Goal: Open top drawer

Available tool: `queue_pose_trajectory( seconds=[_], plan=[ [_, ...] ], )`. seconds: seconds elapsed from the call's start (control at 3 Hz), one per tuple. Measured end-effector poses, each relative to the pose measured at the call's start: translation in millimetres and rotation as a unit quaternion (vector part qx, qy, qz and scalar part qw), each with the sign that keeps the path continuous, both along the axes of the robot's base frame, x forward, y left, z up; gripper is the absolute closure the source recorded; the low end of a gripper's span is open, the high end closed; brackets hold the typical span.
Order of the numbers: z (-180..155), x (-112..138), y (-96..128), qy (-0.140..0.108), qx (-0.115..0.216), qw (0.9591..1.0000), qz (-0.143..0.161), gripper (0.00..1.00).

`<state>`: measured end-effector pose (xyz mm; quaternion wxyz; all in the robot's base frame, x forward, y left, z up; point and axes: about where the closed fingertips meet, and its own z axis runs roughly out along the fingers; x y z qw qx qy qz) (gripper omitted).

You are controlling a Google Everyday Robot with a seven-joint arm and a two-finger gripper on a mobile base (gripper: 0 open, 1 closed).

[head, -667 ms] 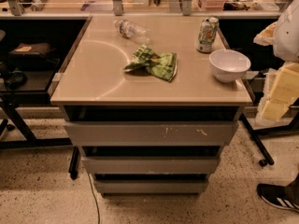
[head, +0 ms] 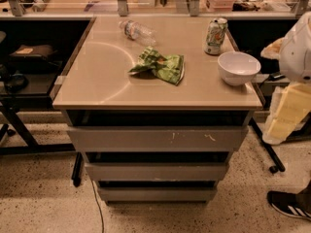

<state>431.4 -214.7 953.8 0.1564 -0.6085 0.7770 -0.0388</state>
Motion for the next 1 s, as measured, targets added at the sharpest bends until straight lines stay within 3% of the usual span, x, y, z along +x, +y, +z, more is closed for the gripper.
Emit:
queue_pose_trajectory(
  seconds=[0.67,1.0],
  plan=[
    [-104,-18,-10,0.006,0.027,0.9988,0.041,0.00],
    [-153,-13,-15,-0.004,0.070,0.9949,0.072,0.00]
  ],
)
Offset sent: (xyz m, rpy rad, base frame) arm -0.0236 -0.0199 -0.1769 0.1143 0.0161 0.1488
